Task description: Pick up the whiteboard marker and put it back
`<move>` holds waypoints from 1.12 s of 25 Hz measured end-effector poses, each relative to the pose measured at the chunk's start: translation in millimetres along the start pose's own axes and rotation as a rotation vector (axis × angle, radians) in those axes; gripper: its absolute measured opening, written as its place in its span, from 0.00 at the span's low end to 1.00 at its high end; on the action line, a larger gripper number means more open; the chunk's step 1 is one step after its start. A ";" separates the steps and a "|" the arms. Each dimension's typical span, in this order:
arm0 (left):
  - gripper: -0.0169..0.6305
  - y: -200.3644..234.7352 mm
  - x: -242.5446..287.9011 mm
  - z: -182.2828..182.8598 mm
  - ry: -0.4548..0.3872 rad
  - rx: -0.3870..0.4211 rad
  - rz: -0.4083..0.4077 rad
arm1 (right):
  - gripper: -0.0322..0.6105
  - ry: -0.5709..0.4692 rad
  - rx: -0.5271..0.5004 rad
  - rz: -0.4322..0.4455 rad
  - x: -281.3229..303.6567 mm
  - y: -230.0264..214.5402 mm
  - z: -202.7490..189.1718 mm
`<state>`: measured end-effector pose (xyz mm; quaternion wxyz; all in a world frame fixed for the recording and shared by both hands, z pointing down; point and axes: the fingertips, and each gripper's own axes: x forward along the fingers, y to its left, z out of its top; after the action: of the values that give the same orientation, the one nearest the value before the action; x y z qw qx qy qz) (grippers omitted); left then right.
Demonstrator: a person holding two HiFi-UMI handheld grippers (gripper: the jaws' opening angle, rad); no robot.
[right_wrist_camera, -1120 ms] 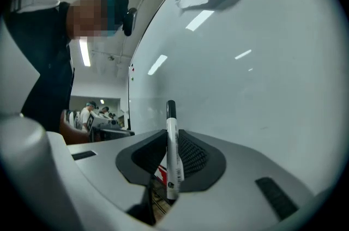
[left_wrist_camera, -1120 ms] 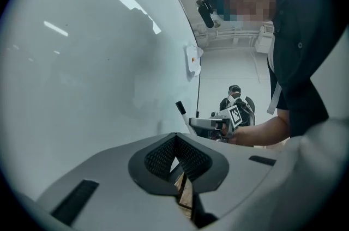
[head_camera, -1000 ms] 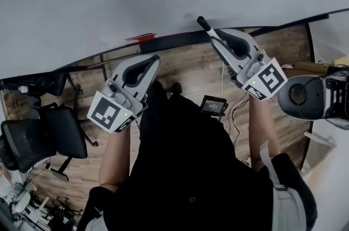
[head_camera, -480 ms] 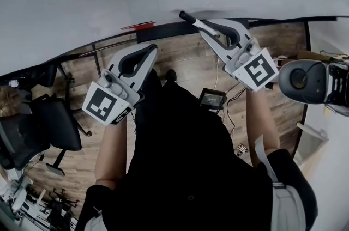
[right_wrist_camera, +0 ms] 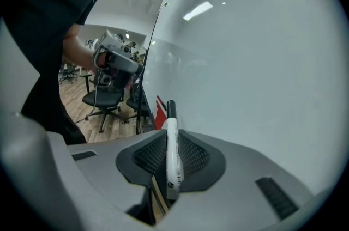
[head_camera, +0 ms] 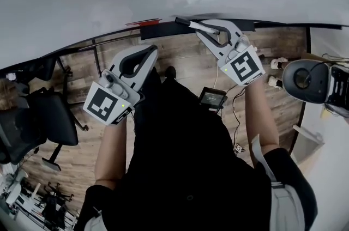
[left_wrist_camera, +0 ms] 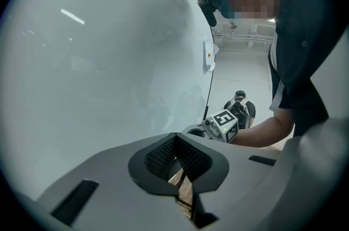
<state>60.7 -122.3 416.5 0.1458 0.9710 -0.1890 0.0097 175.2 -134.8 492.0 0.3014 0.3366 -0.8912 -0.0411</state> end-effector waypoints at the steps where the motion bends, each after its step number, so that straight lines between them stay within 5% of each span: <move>1: 0.05 0.2 -0.9 -1.5 0.002 -0.002 0.002 | 0.17 0.021 -0.015 0.009 4.2 2.9 -6.4; 17: 0.05 0.8 3.1 -21.5 0.044 -0.018 0.017 | 0.17 0.204 -0.100 0.139 56.0 25.9 -89.7; 28: 0.05 0.9 -1.2 -26.9 0.056 -0.022 0.033 | 0.17 0.237 -0.109 0.167 67.8 26.5 -101.0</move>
<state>60.2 -115.0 442.4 0.1613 0.9656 -0.2007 0.0374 176.9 -143.7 616.2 0.4247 0.2471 -0.8706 -0.0240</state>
